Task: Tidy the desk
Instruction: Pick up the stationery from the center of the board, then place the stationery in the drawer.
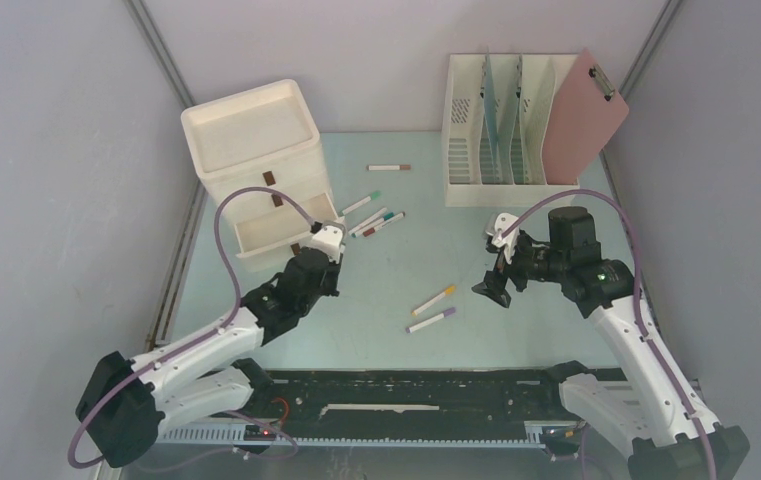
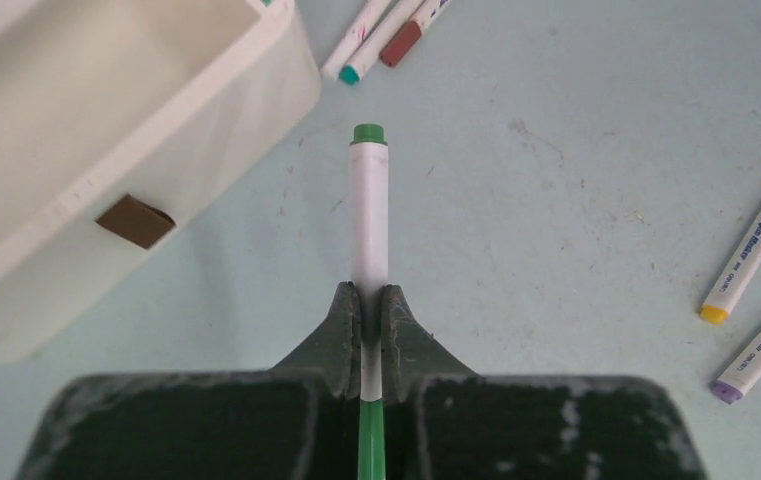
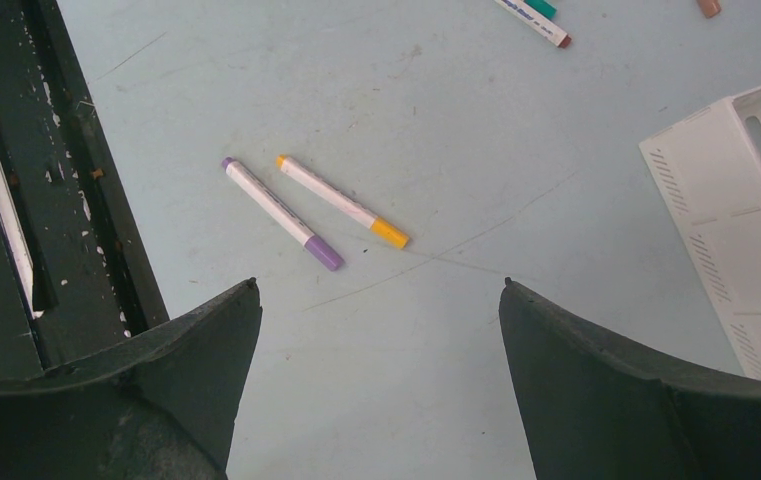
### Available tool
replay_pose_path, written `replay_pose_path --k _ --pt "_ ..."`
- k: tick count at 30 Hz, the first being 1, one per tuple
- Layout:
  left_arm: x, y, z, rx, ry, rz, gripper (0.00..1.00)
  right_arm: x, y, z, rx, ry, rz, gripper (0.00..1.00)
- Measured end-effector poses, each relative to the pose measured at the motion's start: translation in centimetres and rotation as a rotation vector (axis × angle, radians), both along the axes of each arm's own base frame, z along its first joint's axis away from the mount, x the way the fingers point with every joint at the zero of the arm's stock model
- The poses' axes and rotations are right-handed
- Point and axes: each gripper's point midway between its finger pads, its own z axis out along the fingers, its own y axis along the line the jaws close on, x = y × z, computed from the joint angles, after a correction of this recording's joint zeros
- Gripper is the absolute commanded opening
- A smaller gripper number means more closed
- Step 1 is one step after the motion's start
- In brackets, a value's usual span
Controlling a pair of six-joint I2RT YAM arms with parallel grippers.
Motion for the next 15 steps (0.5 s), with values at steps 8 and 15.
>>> replay_pose_path --k 8,15 --pt "0.6 1.0 2.7 0.156 -0.129 -0.115 0.0 -0.1 0.0 0.2 0.005 -0.009 0.003 0.96" --pt "2.2 3.6 3.8 0.312 -0.204 -0.115 0.0 -0.2 0.1 0.3 0.006 -0.011 0.005 0.96"
